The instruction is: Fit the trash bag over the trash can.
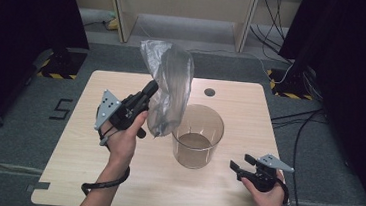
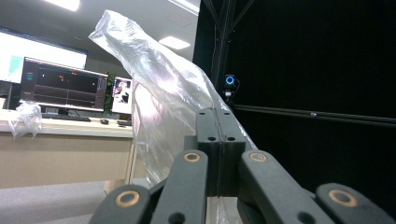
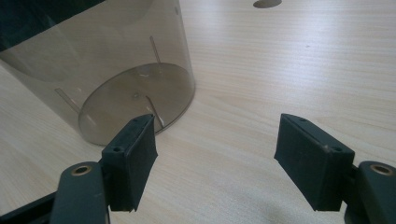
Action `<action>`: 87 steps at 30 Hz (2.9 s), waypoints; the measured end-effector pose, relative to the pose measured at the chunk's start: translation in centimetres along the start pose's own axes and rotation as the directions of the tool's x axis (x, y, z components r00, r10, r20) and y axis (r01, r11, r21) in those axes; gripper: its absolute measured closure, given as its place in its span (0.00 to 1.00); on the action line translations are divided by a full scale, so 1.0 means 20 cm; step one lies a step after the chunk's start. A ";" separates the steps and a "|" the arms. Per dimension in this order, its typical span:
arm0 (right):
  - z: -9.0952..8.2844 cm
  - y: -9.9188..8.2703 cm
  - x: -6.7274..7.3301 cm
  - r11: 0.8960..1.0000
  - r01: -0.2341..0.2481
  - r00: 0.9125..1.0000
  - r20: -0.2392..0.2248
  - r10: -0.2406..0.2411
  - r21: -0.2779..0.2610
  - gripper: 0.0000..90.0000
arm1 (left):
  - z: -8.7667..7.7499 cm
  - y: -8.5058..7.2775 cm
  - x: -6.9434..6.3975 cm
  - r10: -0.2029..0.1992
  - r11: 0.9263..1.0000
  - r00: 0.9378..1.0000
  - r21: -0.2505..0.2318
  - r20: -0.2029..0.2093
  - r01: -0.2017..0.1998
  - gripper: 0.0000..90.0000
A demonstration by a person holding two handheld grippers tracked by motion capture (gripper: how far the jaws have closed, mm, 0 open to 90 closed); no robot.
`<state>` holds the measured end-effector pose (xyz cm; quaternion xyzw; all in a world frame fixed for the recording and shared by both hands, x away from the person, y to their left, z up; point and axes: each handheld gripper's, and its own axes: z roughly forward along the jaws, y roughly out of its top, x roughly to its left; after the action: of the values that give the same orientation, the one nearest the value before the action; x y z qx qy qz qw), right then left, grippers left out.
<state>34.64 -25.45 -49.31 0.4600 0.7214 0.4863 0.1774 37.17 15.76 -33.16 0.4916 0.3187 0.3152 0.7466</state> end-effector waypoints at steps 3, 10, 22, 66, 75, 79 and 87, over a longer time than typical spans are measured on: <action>0.00 0.00 0.00 1.000 -0.001 1.000 -0.001 0.001 -0.001 0.32 | 0.01 0.00 0.00 0.003 1.000 1.000 -0.001 0.000 -0.003 1.00; 0.00 0.00 0.00 1.000 -0.003 1.000 0.000 0.003 -0.001 0.32 | 0.02 0.01 -0.01 0.004 1.000 1.000 -0.006 0.003 -0.004 1.00; 0.00 0.00 0.00 1.000 -0.002 1.000 0.000 0.002 0.000 0.32 | 0.05 0.01 -0.03 0.006 1.000 1.000 -0.013 0.010 -0.006 1.00; 0.01 -0.01 0.00 1.000 -0.004 1.000 -0.009 0.004 0.009 0.32 | 0.16 -0.01 -0.10 0.015 1.000 0.999 -0.003 0.046 -0.014 1.00; 0.01 -0.01 0.00 1.000 -0.002 1.000 -0.010 0.002 0.010 0.32 | 0.19 -0.02 -0.11 0.016 1.000 0.998 0.003 0.055 -0.016 1.00; 0.01 -0.01 0.00 1.000 -0.004 1.000 -0.012 0.004 0.012 0.32 | 0.20 -0.03 -0.11 0.015 1.000 0.998 0.008 0.056 -0.016 1.00; 0.01 -0.01 0.00 1.000 -0.004 1.000 -0.013 0.004 0.012 0.32 | 0.22 -0.05 -0.12 0.017 1.000 0.998 0.020 0.059 -0.018 1.00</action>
<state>34.70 -25.38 -49.52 0.4593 0.7245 0.4854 0.1692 39.36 11.22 -32.36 0.5108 0.2955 0.3040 0.7479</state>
